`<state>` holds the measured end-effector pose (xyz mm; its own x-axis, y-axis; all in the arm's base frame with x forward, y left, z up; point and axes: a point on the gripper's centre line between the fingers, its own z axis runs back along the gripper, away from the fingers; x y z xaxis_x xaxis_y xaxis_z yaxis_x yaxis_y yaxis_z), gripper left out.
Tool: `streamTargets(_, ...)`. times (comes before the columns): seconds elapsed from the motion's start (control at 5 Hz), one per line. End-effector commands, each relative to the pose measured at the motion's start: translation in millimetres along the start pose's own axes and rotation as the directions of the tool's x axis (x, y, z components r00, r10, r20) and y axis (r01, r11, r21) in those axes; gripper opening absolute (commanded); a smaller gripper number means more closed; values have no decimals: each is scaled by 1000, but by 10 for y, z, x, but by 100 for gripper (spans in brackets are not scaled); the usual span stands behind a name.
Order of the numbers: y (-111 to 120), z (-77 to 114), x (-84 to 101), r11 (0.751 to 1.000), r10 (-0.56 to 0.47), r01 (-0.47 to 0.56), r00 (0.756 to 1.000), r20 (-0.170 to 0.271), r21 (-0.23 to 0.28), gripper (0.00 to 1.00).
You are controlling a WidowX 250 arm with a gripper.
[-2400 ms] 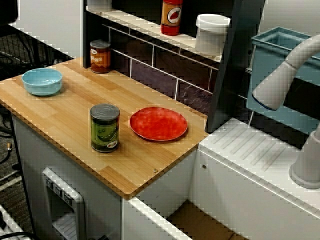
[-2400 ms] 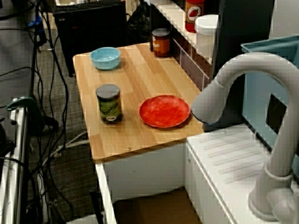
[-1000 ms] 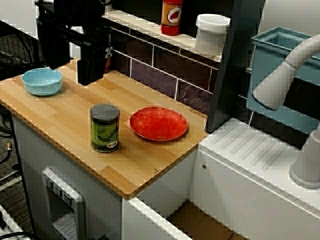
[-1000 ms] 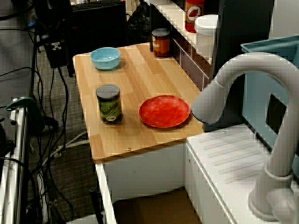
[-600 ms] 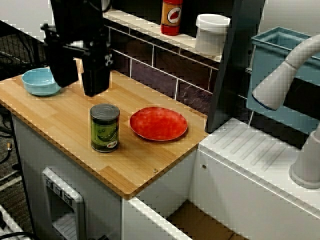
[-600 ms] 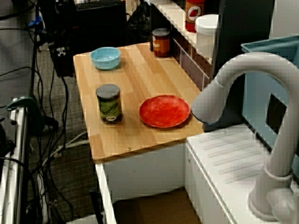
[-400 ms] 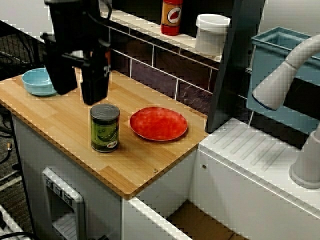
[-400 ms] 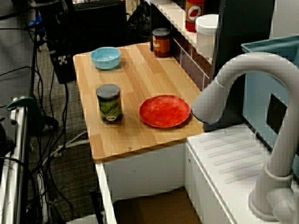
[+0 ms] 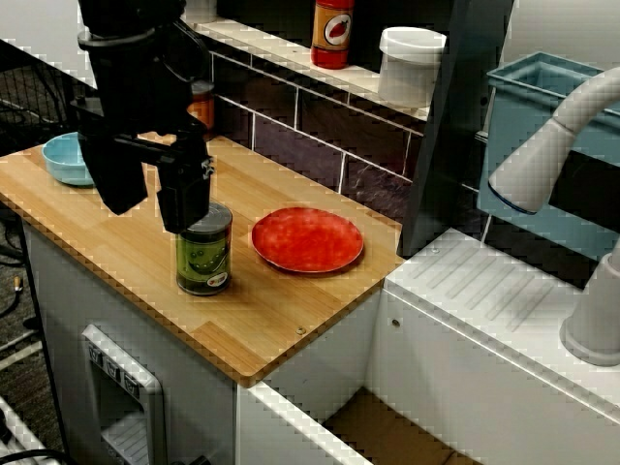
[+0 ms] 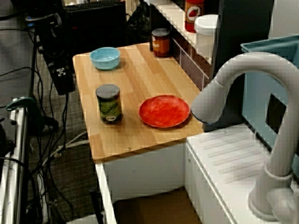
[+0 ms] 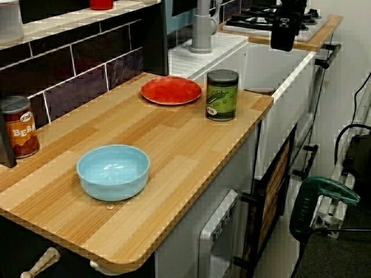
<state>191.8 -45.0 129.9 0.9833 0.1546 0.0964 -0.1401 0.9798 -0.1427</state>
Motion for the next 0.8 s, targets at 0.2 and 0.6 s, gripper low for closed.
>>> streamTargets(0.2, -180, -118, 166, 996, -76, 74, 996, -53, -50, 100)
streamTargets(0.6, -186, 9, 214, 999, -34, 33, 997, -73, -11, 100)
